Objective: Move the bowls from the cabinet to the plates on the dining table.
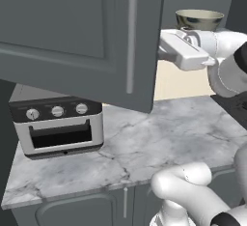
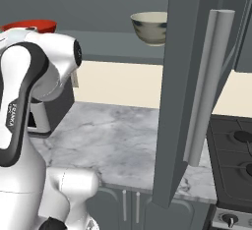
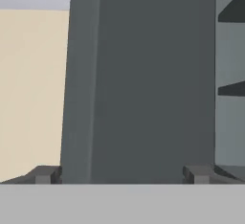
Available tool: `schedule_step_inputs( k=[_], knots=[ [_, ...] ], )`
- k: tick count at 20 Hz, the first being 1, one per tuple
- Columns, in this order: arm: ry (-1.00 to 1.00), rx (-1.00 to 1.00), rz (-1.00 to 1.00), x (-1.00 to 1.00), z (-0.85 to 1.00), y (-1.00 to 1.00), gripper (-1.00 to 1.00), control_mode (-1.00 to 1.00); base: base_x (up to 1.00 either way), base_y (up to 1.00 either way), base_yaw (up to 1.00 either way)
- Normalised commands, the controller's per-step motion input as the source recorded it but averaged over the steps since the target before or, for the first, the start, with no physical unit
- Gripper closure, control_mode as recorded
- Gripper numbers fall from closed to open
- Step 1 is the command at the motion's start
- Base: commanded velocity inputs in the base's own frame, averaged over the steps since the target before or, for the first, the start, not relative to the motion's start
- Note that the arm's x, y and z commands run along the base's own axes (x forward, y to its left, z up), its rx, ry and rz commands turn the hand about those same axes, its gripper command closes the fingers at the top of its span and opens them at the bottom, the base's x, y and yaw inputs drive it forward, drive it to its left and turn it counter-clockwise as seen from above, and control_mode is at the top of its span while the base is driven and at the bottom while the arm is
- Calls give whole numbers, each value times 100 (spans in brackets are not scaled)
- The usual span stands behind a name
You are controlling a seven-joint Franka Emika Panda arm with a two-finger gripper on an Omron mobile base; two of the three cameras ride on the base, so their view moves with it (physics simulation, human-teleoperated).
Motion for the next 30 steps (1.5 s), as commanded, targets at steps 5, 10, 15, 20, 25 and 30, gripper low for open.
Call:
schedule_step_inputs(
  k=[5, 10, 15, 20, 25, 30],
  knots=[
    [0, -2, 12, -9, -2, 41, -100, -100, 0, 0, 0],
    [0, -2, 13, -16, -7, 47, -100, -100, 0, 0, 0],
    [0, -4, 15, -26, -10, 57, -100, -100, 0, 0, 0],
    [0, -4, 16, -33, -11, 62, -100, -100, 0, 0, 0],
    [0, -4, 15, -29, -13, 61, -100, -100, 0, 0, 0],
    [0, -3, 14, -23, -13, 59, -100, -100, 0, 0, 0]
  ],
)
